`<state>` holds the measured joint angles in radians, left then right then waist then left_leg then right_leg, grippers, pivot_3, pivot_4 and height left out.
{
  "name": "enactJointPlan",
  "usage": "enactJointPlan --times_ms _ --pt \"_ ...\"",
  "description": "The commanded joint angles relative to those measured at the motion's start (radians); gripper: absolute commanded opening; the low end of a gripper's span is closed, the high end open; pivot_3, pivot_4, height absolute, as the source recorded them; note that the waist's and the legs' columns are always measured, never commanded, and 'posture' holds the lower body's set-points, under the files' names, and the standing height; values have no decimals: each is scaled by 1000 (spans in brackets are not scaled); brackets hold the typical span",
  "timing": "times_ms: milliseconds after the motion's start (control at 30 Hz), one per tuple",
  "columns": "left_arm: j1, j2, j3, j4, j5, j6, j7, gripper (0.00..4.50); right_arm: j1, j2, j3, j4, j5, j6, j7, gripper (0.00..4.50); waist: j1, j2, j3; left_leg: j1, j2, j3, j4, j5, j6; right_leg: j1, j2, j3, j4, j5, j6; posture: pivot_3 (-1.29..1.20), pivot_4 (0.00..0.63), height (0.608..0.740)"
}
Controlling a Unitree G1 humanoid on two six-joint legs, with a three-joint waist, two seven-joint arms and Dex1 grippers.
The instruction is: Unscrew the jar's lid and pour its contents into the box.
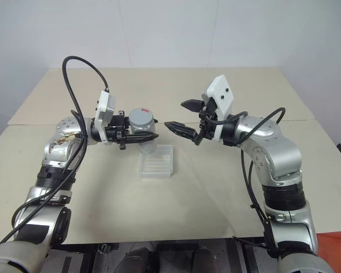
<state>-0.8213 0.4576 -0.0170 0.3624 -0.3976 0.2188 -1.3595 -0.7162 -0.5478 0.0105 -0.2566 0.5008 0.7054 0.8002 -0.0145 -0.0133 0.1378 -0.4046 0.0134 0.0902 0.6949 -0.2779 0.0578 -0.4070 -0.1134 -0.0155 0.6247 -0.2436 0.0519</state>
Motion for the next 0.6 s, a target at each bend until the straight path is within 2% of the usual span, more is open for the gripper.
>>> enactJointPlan --times_ms 33,267,600 --pt "-28 -1 28 -2 -18 -13 20 2095 -29 -3 -25 -57 60 -7 33 4439 0 0 0 0 0 0 0 0 0 0 0 0 0 0 0 0 150 740" --pt "-39 -11 24 17 -12 -20 41 2095 -120 90 26 -44 66 24 -33 4439 0 0 0 0 0 0 0 0 0 0 0 0 0 0 0 0 150 740" --pt "-22 -18 22 -16 -21 -8 51 2095 -193 203 141 41 -57 -10 -129 4439 1 0 0 0 0 -1 0 0 0 0 0 -1 1 0 0 0 150 740"
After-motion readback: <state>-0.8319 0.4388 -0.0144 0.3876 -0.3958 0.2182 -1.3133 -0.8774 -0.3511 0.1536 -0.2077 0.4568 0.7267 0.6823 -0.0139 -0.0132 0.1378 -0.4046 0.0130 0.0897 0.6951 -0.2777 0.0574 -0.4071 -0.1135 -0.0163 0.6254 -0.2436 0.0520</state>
